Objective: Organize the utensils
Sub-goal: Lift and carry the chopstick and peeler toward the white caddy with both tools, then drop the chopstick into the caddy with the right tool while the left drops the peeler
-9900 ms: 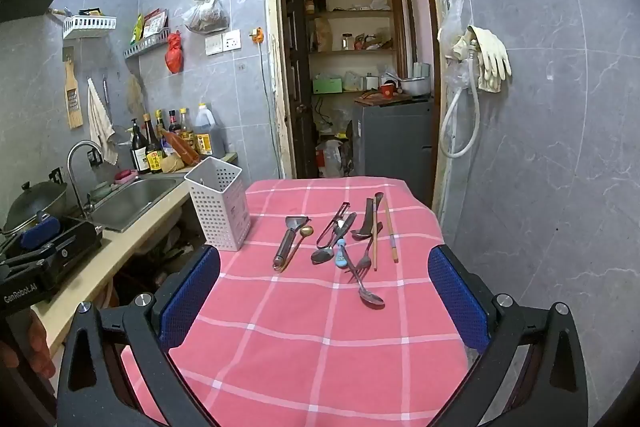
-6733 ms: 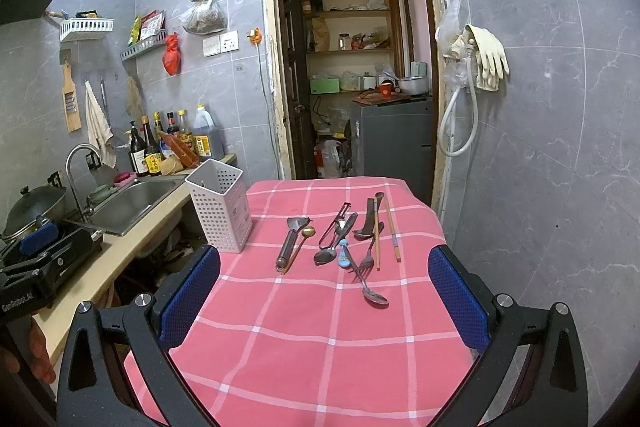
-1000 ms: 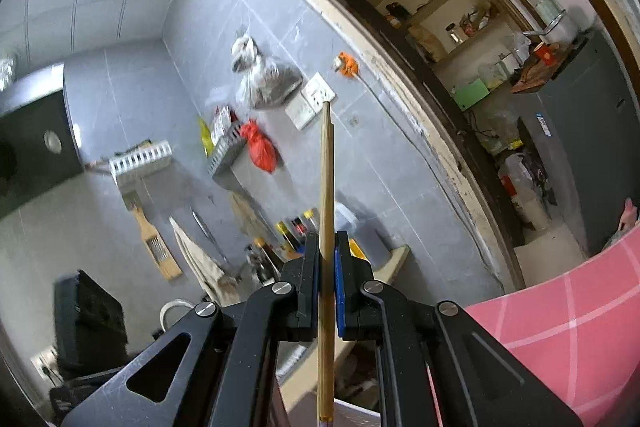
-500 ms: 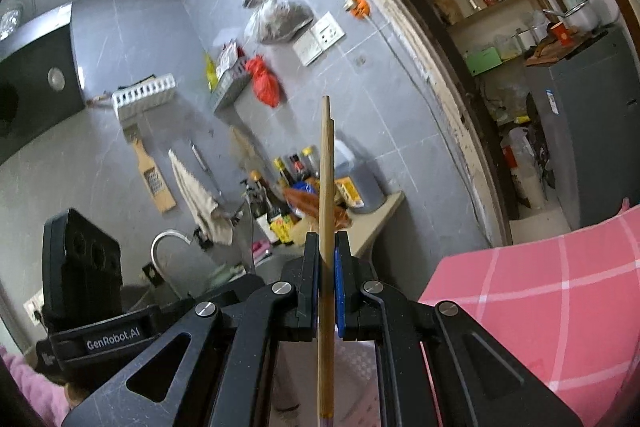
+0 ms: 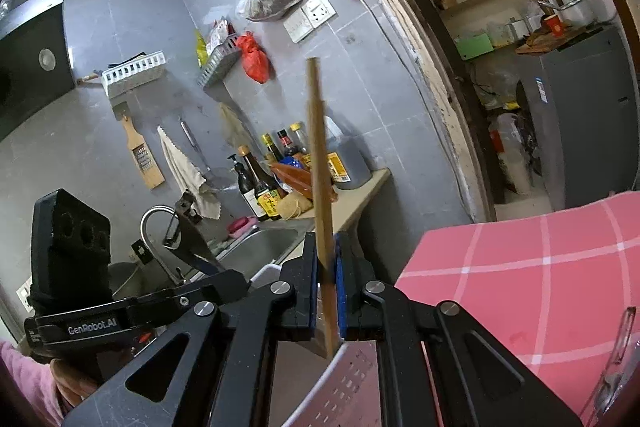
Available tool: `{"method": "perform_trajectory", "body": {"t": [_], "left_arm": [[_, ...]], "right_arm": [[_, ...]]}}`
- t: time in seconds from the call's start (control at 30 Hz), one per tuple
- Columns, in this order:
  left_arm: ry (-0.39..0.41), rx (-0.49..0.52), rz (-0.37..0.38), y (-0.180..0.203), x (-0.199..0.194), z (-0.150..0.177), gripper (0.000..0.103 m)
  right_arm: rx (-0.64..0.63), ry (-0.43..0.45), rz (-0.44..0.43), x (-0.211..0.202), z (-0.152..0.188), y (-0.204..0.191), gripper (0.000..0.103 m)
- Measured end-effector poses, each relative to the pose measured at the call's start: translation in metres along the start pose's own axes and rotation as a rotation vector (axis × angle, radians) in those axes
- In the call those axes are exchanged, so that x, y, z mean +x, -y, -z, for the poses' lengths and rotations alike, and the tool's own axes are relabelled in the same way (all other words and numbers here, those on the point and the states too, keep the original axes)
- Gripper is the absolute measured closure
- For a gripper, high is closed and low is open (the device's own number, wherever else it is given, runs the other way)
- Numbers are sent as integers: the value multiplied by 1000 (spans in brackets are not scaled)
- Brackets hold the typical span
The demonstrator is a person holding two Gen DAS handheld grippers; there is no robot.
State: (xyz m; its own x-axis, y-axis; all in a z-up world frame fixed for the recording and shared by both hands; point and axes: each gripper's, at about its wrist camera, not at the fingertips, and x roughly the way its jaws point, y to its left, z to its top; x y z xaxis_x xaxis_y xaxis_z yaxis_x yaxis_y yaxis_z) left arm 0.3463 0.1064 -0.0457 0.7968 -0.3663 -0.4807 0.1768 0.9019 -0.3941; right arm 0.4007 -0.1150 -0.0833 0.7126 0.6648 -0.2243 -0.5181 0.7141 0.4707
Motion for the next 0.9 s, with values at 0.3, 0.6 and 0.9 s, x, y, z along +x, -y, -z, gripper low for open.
{"method": "perform_trajectory", "body": {"t": [0.3,0.6,0.9], "left_arm": [[-19,27,13,9,-14,1,57],[68,9,-39,18,-41,-4,43],[217,51,-156,64,-70,-6,3]], "right_arm": [[16,3,19,-10,-6,-1,72],[1,72,76,-41,-20,-11,51],[-66,185,240,-121,-43,-17,4]]}}
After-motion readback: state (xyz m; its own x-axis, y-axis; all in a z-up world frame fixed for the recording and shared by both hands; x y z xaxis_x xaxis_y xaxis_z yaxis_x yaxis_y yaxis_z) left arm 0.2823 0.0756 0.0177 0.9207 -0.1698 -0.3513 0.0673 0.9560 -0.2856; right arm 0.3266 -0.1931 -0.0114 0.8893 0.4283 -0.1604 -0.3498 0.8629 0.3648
